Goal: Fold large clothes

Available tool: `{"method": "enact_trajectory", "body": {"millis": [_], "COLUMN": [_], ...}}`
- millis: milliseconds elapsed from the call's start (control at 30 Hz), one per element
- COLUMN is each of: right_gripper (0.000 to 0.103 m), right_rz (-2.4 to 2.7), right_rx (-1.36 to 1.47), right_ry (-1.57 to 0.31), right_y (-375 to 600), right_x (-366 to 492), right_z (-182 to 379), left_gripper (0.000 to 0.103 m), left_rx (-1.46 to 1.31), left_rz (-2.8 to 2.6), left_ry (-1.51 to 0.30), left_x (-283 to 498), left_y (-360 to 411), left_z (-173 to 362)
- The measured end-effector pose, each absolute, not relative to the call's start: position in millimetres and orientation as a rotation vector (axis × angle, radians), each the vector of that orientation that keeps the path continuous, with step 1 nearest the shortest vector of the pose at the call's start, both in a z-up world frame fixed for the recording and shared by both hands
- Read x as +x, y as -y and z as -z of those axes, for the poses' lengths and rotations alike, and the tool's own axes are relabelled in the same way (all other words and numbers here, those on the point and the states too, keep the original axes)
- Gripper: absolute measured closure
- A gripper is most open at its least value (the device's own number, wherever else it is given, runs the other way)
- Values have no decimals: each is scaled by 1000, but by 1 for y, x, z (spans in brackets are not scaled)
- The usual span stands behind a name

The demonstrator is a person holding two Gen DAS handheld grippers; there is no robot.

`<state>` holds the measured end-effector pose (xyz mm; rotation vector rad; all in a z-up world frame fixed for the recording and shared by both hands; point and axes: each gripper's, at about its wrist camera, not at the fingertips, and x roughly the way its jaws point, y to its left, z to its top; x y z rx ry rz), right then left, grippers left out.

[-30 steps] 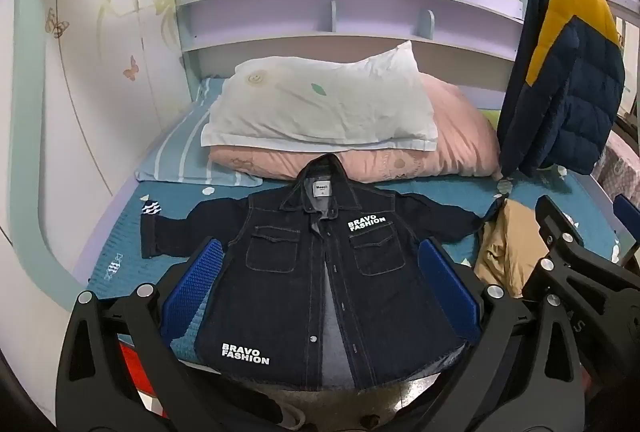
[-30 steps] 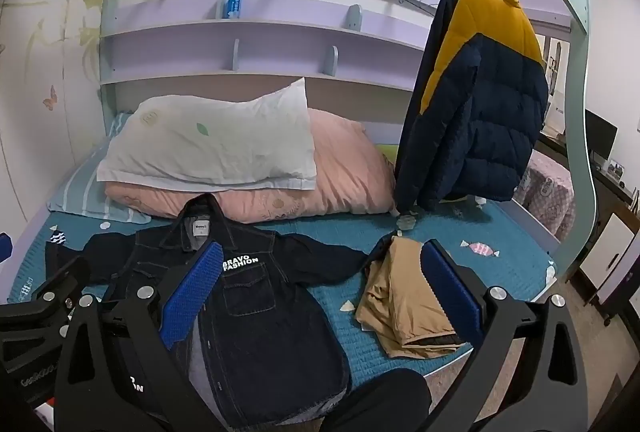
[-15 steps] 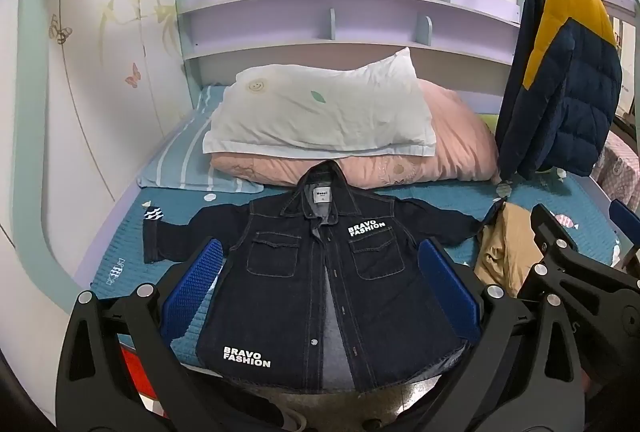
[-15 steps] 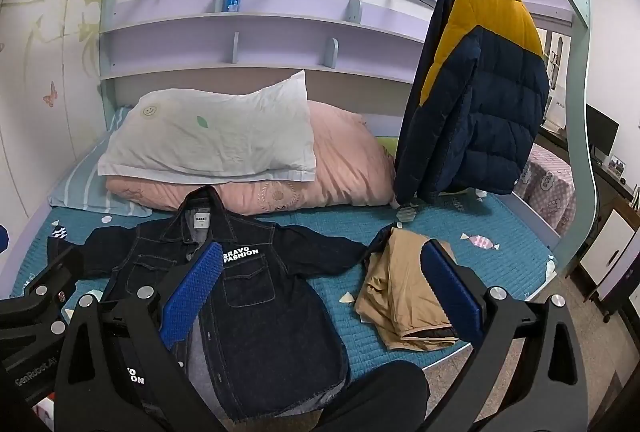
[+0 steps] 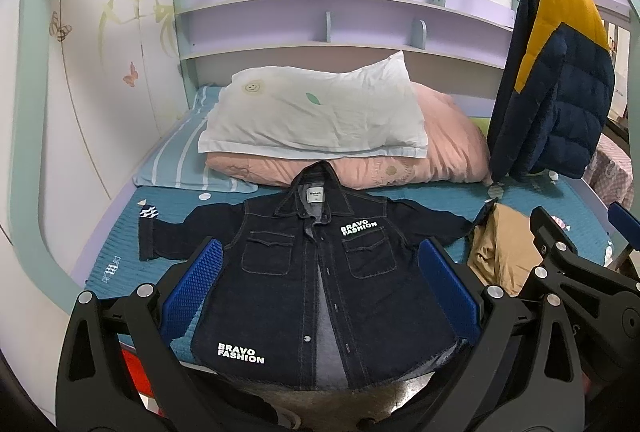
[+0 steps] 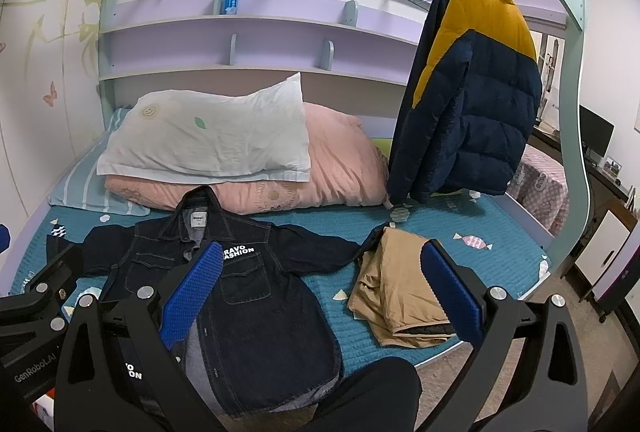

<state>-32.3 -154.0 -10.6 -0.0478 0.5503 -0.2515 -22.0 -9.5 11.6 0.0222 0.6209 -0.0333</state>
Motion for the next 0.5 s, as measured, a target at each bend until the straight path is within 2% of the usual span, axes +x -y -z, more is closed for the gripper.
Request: {"method": "enact_trajectory", "body": {"millis": [500], "right_gripper": [7], "right_rz": [278], "right_rx": [-48], "right_ry": [-576], "right_y": [159], "right_x": [-36], "right_z": [9], "left_gripper": [5], "left_rx": [20], "left_rz": [63], "left_ry": [-641], "left_x": [-27], "left_y": [16], "left_z": [-12]}}
